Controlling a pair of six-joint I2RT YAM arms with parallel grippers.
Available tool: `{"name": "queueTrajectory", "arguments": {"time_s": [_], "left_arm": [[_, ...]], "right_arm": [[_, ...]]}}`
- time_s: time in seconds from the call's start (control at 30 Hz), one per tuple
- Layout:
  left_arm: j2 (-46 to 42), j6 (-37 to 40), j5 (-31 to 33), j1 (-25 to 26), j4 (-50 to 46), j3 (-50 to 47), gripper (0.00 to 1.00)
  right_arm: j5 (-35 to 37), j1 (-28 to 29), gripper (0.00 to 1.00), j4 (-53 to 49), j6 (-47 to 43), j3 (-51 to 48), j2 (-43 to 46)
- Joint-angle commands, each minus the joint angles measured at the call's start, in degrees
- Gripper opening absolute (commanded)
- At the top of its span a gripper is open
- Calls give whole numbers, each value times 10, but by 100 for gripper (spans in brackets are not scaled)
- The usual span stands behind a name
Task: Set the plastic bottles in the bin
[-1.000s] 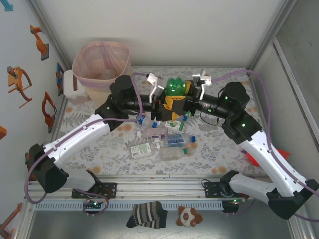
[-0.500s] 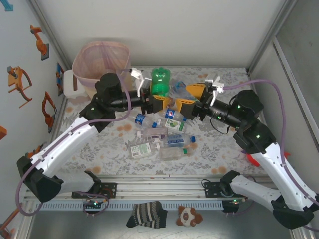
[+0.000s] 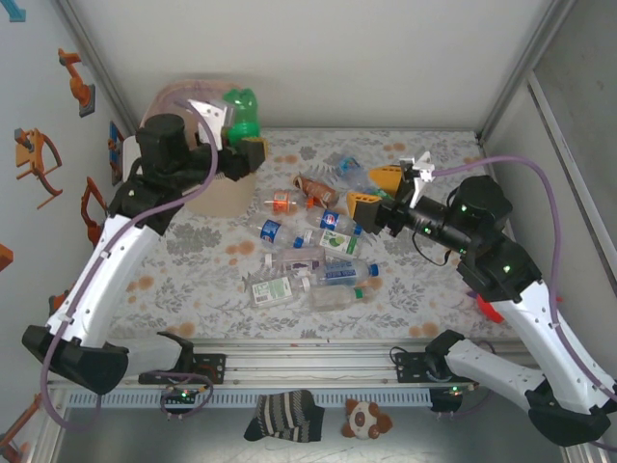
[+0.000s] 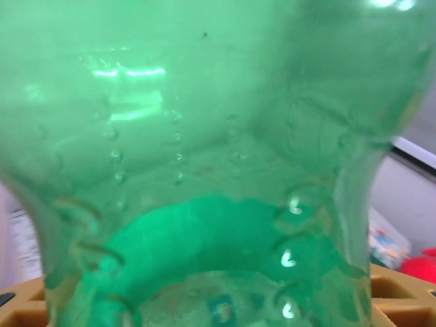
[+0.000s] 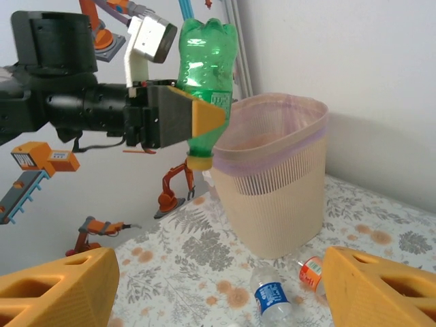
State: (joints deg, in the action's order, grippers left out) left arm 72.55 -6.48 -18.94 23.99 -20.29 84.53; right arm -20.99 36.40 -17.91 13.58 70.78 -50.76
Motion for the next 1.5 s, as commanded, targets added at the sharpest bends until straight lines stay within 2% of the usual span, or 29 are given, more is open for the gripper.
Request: {"name": "queueTrajectory", "arguments": {"time_s": [0.0,0.3,0.6,0.83,0.97,1.27,1.47], "left_arm": [[25,19,9,-41,-42,35,48],[143,43,-44,-142,-46,134,48],[267,52,-83,-183,-69,221,48],[343,56,-123,-190,-112,259,47],[379,56,-171,-190,-137,270,47],[451,50,-182,-190,-240,315,49],[500,59,-214,-189,-316,355,53]], "right_arm": [[9,1,77,-5,-22,21,-6],[15,1,77,11,-38,34,-54],[25,1,77,4,-48,51,-72],[23,1,77,-1,-47,54,-77],[30,1,77,1,-47,47,-72],[31,1,77,8,-37,36,-64],[38,1,76,18,-28,19,-52]]}}
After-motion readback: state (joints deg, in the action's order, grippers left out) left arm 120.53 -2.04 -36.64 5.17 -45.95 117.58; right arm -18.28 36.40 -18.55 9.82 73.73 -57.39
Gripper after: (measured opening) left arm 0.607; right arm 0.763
